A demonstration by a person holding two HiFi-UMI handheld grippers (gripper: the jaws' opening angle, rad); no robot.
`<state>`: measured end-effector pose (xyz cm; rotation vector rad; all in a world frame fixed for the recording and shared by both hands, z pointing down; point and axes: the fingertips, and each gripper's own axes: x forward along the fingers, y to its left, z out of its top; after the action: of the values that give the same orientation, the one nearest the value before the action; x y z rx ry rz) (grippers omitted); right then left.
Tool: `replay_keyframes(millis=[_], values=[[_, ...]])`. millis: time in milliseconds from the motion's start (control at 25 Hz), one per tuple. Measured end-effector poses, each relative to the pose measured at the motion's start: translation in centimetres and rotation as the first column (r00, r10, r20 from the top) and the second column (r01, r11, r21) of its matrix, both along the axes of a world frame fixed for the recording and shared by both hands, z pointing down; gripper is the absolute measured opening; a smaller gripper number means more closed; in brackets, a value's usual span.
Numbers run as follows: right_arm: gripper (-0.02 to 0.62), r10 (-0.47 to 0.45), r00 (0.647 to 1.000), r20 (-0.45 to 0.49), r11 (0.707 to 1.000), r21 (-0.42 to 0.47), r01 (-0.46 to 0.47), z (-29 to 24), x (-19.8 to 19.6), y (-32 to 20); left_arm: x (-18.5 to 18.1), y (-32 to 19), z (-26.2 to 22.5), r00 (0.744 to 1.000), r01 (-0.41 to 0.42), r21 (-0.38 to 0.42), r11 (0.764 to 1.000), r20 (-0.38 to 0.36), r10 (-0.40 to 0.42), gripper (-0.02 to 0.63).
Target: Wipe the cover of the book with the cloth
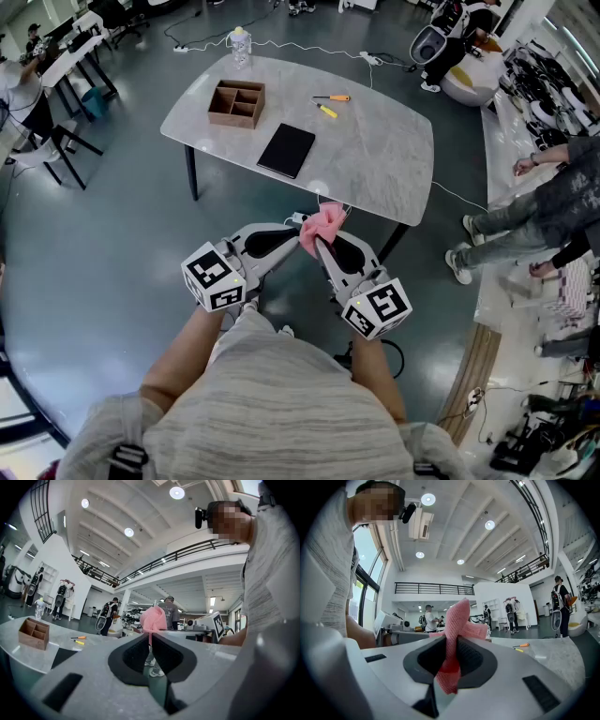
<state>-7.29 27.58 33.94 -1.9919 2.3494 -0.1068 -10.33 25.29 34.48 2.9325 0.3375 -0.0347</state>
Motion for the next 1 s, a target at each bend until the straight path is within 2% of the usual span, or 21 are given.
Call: replay_keyframes(millis=[400,640,840,1000], values=[[0.058,-0.010,1.000,0.004,1.000,-0.012,0.010,0.9,0.5,-1.1,0.7,-1.1,0.9,1.000,0.002,-0.012,1.000,0.010,-0.001,0.032],[0.060,-0.026,0.999,0.033,0.999,0.025,0.025,0.1,1.0,-2.8,1.3,-2.9,1.1,1.000,0.000,-0.014,1.000,0.015,0.000,0.032],[0.060,-0.019,0.999,0.041,0.999,0.038,0.018,-0.8,2.1,-5.6,2.2,-5.7,0.7,1.000,-0.012,-0.004,1.000,0.015,0.012,0.032],[0.060,-0.008,0.999,0.041,0.999,0.040,0.006,-1.2,3.0,-9.3,2.4,-9.9,0.5,1.000,-0.004,0.004,1.000,0.013,0.004,0.032]])
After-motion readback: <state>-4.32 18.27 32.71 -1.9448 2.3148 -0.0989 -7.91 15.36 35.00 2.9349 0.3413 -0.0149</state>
